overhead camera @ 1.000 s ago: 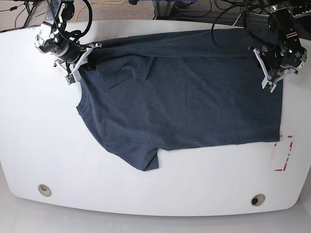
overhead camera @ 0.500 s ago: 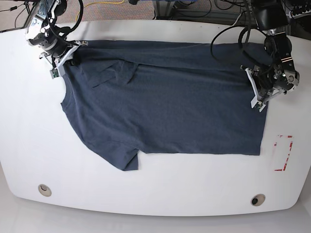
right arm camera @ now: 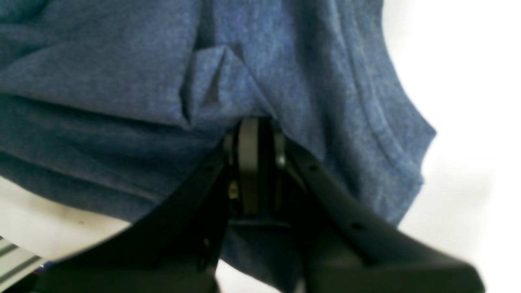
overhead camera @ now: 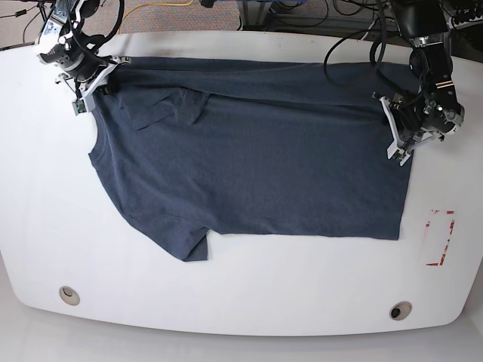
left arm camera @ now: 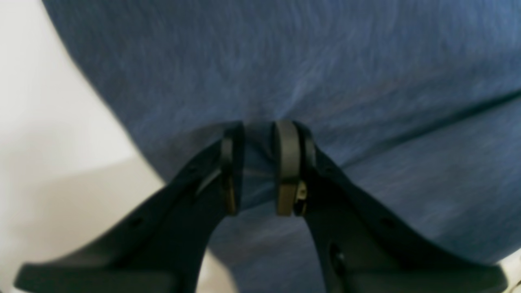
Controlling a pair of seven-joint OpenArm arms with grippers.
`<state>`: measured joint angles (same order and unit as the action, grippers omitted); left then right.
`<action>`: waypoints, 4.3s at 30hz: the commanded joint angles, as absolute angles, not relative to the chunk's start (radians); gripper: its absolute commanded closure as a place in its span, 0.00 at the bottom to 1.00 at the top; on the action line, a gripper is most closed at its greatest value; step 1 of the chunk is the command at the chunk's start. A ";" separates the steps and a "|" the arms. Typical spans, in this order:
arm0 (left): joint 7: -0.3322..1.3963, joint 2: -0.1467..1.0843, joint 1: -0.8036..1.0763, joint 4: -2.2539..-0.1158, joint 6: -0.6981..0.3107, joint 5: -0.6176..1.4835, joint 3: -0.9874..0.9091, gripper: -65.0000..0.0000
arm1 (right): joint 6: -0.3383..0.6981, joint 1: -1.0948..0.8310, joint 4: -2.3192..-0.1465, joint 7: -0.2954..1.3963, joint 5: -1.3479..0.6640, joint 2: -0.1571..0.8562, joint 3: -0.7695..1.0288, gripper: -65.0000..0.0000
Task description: Layout the t-shirt on the table in an organized manner, then fold the t-shirt properly
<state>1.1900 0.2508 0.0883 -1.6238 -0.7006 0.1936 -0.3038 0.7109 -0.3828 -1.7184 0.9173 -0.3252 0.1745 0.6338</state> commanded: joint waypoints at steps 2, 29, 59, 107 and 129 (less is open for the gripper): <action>1.196 0.272 0.073 -1.672 -0.698 0.177 -0.311 0.68 | 0.698 -0.367 -1.787 0.958 -0.278 0.183 0.639 0.90; 1.198 0.271 0.007 -1.816 -0.698 0.179 -0.312 0.32 | 0.698 -0.226 -1.906 1.193 -0.461 0.108 0.624 0.15; 1.198 0.271 0.013 -1.816 -0.698 0.179 -0.314 0.32 | 0.698 -0.120 -1.755 1.188 -0.456 0.110 0.515 0.28; 1.198 0.271 0.015 -1.816 -0.698 0.179 -0.314 0.32 | 0.698 -0.183 -1.865 1.187 -0.458 0.151 0.512 1.00; 1.198 0.271 0.016 -1.814 -0.698 0.179 -0.314 0.32 | 0.698 -0.071 -1.848 1.188 -0.460 0.148 0.461 1.00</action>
